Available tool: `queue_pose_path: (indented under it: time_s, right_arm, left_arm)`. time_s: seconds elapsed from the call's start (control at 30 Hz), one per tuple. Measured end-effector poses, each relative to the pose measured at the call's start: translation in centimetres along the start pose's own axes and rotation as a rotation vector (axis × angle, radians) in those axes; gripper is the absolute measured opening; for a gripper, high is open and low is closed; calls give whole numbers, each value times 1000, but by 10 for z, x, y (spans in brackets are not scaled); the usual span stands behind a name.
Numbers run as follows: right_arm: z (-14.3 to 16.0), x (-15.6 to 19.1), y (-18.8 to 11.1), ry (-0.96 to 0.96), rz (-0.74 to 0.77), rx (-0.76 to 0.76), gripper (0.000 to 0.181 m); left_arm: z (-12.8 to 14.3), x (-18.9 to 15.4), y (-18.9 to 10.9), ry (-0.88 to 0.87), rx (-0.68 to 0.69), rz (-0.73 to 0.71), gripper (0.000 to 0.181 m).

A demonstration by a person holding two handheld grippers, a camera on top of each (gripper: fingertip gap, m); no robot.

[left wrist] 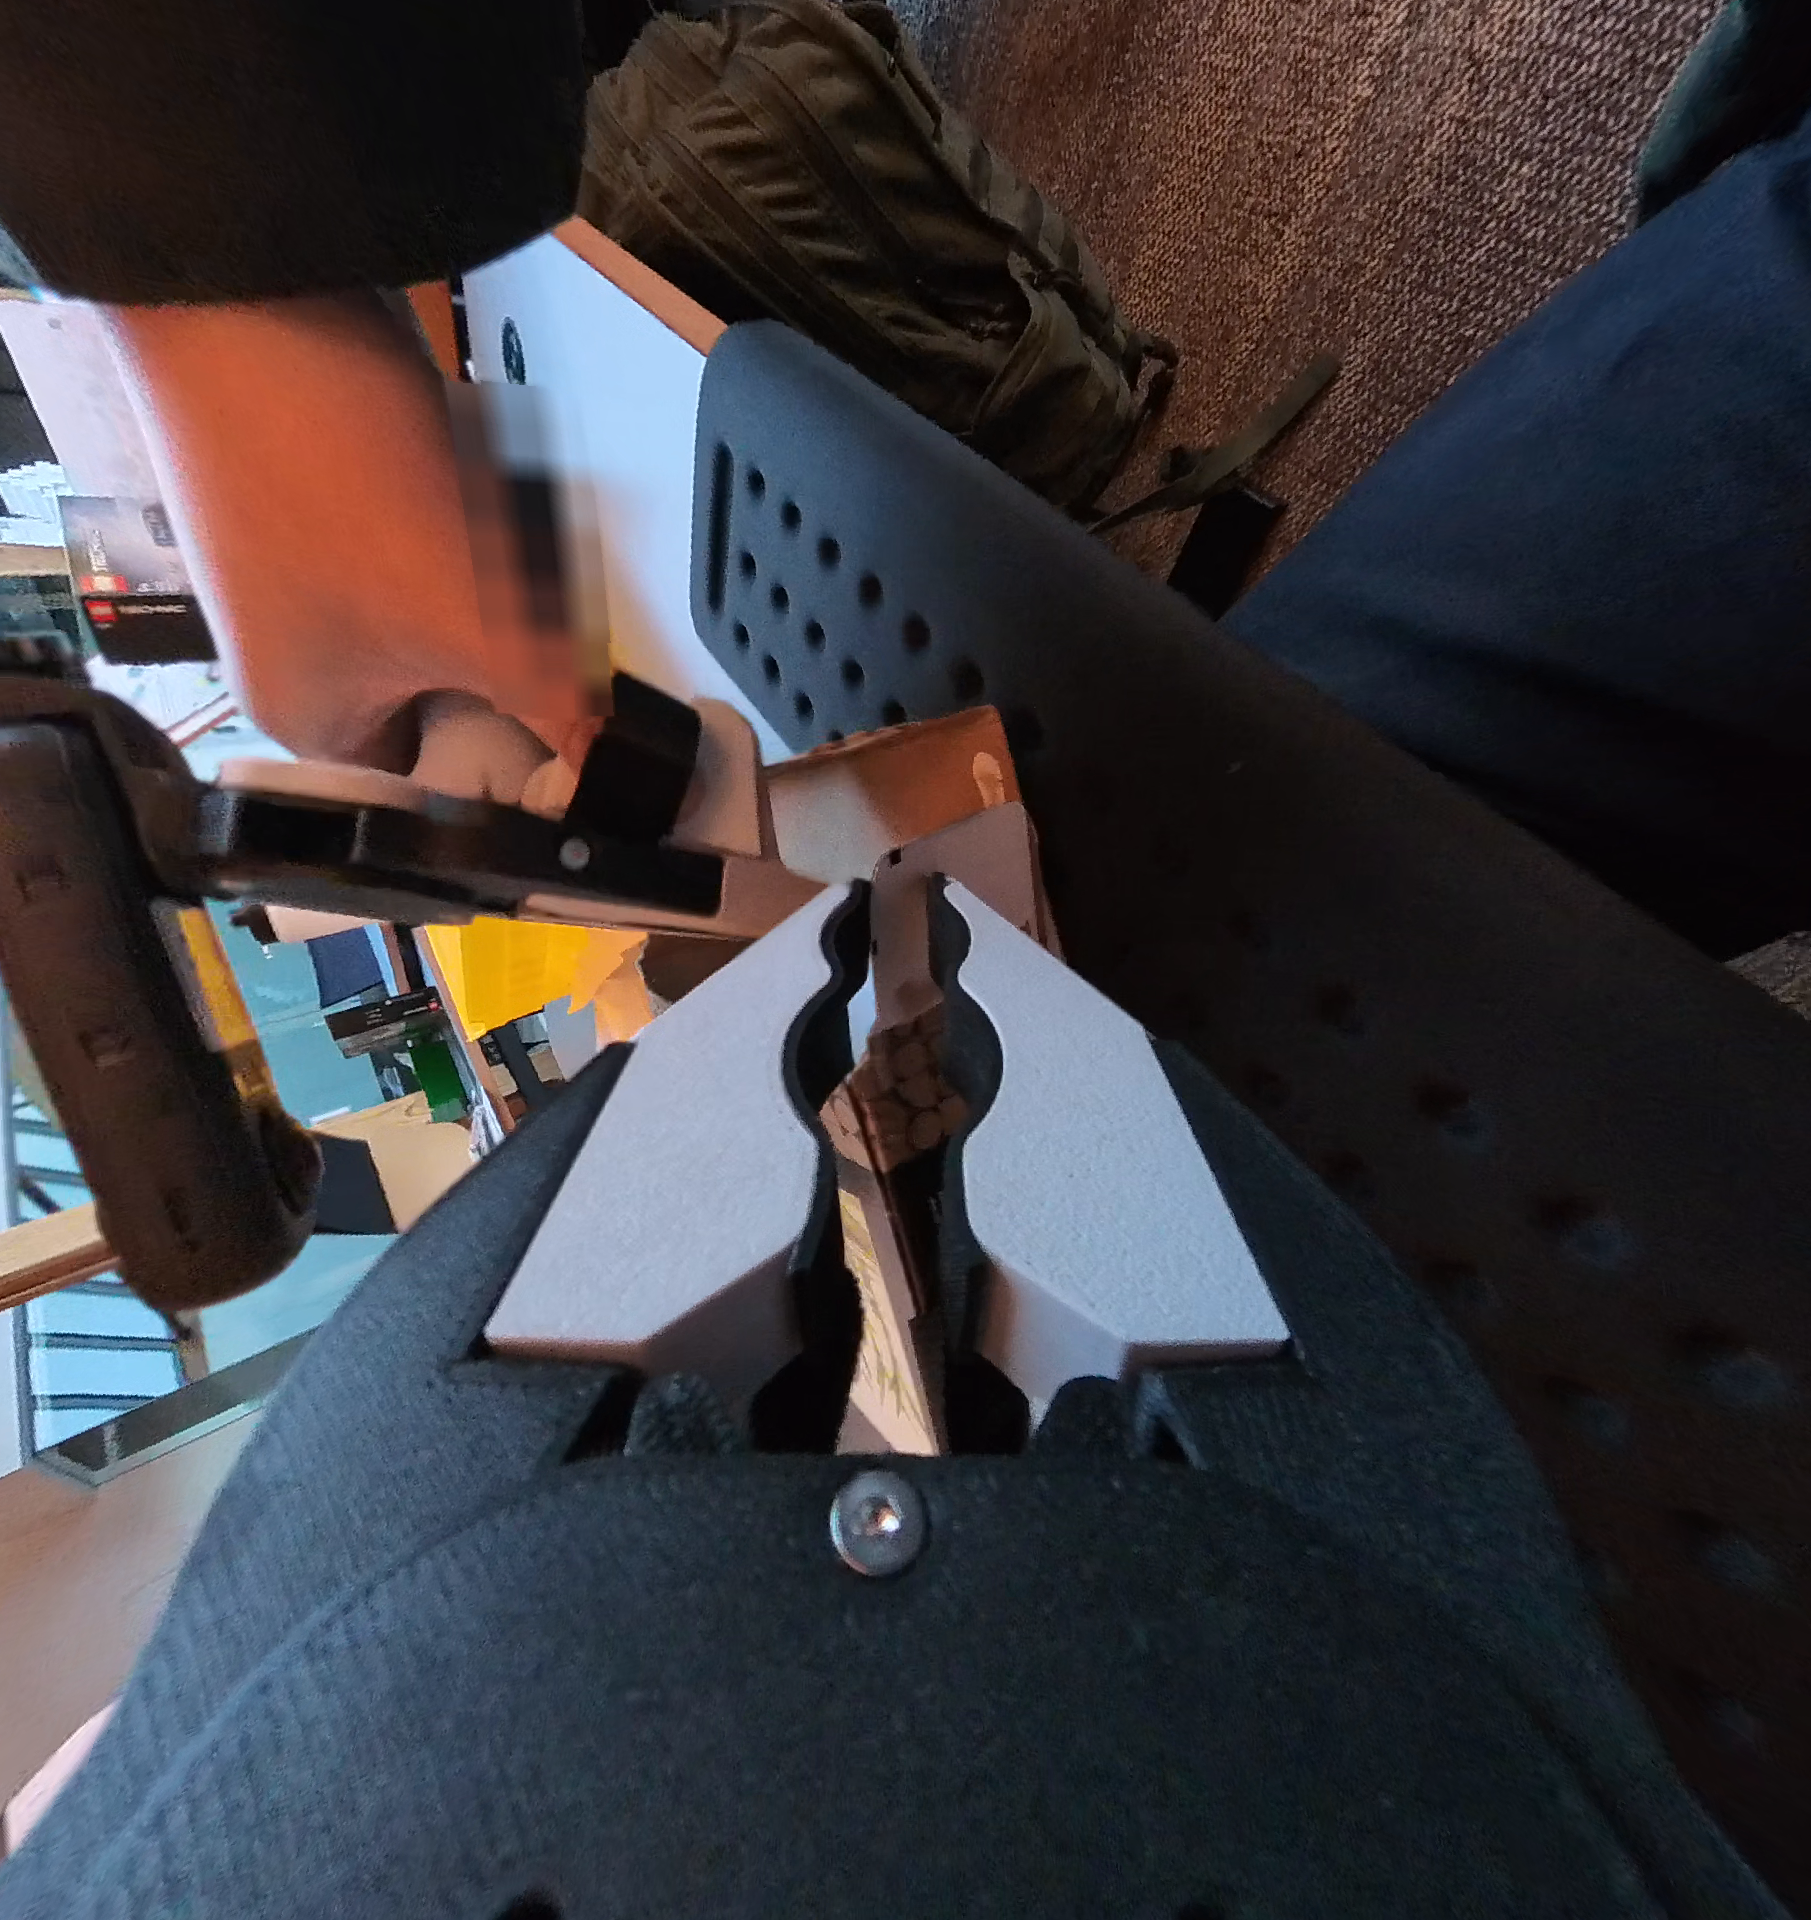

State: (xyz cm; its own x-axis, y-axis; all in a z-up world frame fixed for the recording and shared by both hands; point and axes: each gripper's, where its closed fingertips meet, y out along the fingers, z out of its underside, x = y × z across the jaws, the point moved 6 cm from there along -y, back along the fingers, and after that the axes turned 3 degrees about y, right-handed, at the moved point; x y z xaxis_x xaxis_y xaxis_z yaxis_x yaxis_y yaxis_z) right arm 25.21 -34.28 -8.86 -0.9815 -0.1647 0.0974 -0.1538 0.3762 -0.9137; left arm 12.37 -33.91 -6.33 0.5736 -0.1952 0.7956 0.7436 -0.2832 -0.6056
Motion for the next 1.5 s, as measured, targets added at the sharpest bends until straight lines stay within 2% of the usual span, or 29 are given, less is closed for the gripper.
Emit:
queue_pose_path:
  time_s: [0.13,0.33,0.4,0.47,0.6,0.67,0.83,1.0,1.13,1.2,1.23,1.3,1.33,1.43,1.5]
  right_arm:
    - [-9,-8,1,65,44,48,0]
    - [-30,-3,15,120,-8,-87,0]
    - [-30,-2,16,110,1,-74,0]
    - [-27,-6,9,100,44,-80,0]
    - [-19,-10,-17,143,29,-186,0]
    - [-12,-16,-21,154,52,-174,0]
    - [-20,-17,-3,139,69,-95,0]
    - [-30,-18,17,241,40,-54,0]
    - [-34,-17,13,242,23,-119,1]
    - [-32,-17,-2,242,35,-200,0]
    - [-30,-19,-14,237,65,-269,0]
    - [-24,-27,-41,200,229,-398,4]
    - [-19,-32,-55,164,362,-439,17]
    - [0,-44,-95,96,870,-385,37]
    - [4,-42,-116,85,1135,-345,39]
  left_arm:
    - [0,0,1,8,-5,-2,9]
    - [-1,1,2,-3,-27,-15,8]
    - [0,1,1,-2,-29,-16,8]
    - [1,0,0,0,-33,-23,9]
    - [6,-2,-1,-1,-24,-27,9]
    - [6,-2,-1,-4,-23,-27,9]
    - [4,-2,-1,15,-16,-33,9]
    - [3,-1,0,11,-12,-25,9]
    - [8,-1,-2,10,-25,-46,9]
    - [11,0,-4,24,-24,-53,9]
    - [14,1,-4,37,-22,-57,9]
    - [18,2,-4,43,-27,-47,9]
    - [21,3,-3,40,-30,-38,9]
    - [33,7,3,10,-21,-30,9]
    - [42,9,6,-35,3,-28,9]
